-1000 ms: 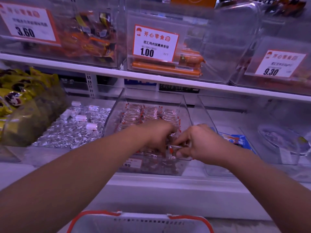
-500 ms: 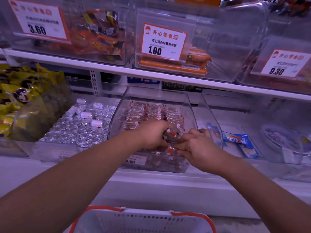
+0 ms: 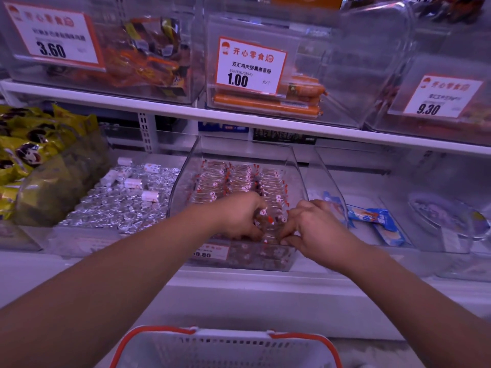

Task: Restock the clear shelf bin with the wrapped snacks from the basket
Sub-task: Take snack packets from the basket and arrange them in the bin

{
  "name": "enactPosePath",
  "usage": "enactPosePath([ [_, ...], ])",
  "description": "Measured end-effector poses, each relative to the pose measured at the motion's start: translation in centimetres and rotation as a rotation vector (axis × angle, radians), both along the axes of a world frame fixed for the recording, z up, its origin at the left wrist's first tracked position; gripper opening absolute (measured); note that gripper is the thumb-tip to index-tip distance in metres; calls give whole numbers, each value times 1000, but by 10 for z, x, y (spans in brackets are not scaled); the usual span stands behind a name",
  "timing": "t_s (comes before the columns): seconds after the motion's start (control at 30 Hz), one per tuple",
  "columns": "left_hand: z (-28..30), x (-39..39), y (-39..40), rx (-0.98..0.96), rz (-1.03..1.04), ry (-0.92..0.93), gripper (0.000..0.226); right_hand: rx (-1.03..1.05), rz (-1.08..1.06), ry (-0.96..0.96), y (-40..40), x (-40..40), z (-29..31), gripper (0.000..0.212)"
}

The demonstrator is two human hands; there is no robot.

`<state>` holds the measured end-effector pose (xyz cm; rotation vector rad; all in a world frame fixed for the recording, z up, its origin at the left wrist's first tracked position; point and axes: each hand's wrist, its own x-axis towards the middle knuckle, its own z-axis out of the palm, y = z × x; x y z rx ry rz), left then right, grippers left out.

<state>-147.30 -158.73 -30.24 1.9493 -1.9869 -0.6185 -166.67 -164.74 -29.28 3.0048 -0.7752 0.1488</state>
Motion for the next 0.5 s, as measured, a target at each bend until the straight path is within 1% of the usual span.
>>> enactPosePath([
  [0.07,0,-5,-1,-24,-17,-90,20,-10,10,-11,-1,-3,-2,18],
  [0.13,1,-7,-2,-25,-39,-138,17,-1,22,-9,0,-6,-4,19],
  [0.17,2,-6,-2,2,-45,-114,16,7,30,1,0,-6,-4,20],
  [0.23,6,-1,0,55,-39,27,12,19,39,33,0,-4,-2,21],
  [0.3,13,6,3,-2,29,160,16,19,27,62,0,1,1,21],
  [0.37,17,12,5,-110,121,235,18,1,28,69,1,9,3,20],
  [0.43,18,10,7,-103,130,253,22,-25,7,65,2,17,5,18],
  [0.5,14,2,10,-20,97,146,27,-35,-28,64,2,22,8,15],
])
